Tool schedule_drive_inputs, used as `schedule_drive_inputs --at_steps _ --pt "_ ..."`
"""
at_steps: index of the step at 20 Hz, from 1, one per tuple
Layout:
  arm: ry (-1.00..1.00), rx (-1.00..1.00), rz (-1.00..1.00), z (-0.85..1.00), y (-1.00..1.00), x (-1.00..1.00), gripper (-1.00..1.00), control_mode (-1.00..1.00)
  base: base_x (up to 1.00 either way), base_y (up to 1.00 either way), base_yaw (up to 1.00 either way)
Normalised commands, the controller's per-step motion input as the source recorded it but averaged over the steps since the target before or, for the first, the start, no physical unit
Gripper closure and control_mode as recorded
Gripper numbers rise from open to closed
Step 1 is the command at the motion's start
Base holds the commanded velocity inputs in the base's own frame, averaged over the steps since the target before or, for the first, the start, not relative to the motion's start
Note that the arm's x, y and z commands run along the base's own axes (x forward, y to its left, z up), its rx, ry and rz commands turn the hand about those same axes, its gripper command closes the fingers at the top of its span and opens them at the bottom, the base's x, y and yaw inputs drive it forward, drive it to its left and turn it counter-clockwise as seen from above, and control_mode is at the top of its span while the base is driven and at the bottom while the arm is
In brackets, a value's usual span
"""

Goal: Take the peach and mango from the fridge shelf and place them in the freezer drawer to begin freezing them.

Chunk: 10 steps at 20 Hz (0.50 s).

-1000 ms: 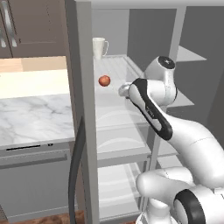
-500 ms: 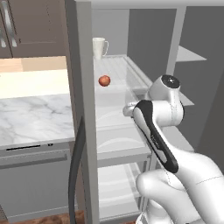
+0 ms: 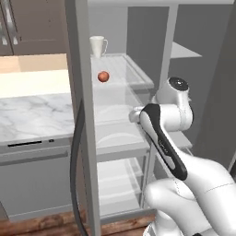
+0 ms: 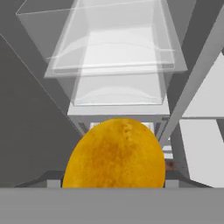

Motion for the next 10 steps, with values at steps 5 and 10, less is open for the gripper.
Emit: schedule_drive_inputs --at_steps 5,10 --pt "0.00 0.00 0.00 0.00 0.00 0.00 1.00 1.00 -0.32 0.00 -0.28" --pt "0.04 0.00 -0.05 0.00 -0.05 0.00 1.00 -1.00 -0.16 -0.03 -0.22"
